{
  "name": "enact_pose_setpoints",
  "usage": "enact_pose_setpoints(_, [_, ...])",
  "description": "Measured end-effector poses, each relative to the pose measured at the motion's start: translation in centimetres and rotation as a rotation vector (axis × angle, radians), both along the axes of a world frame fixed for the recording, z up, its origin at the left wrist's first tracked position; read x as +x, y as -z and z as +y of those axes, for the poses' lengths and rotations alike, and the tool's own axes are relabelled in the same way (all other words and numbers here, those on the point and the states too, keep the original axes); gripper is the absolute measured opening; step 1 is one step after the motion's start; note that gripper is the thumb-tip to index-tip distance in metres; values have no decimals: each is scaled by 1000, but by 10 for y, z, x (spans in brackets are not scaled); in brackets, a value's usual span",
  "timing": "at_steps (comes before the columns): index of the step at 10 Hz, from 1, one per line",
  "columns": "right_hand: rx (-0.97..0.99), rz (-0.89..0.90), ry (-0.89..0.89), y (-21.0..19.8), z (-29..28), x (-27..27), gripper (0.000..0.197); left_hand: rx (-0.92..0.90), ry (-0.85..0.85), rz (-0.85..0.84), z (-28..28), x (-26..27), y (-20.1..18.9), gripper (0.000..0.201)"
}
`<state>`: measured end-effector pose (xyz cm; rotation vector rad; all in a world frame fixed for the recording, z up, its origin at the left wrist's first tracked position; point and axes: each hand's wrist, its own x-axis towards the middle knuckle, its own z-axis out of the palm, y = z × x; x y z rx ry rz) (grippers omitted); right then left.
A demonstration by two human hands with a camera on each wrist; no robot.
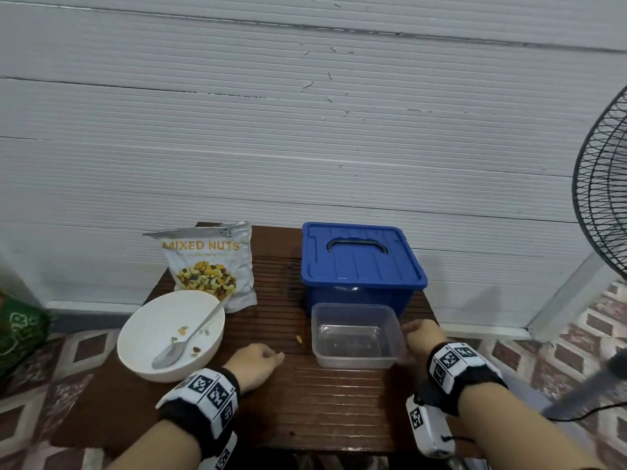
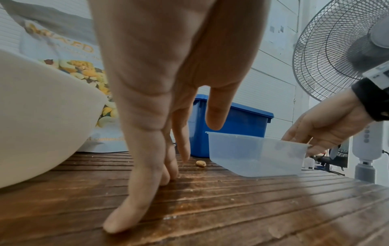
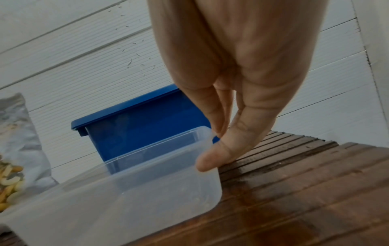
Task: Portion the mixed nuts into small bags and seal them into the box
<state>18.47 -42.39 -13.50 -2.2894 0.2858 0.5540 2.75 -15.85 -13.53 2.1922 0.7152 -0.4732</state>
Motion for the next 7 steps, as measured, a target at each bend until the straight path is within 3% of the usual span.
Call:
enact_pose_setpoints(1, [123,40,81,-2,0,-8,9,1,-24,-9,0,-1,2,40])
enact_pose_setpoints(2, [168,22,89,0,-3,-12,14,38,9,-17,-3,-4,0,40])
enact_pose_setpoints(5, [187,8,142,12,-6,-8,11,257,163,-62,-2,-23,2,46])
enact_pose_setpoints(7, [148,-41,141,12,-4,-12,6,405,276,-108,10,-37,16,61])
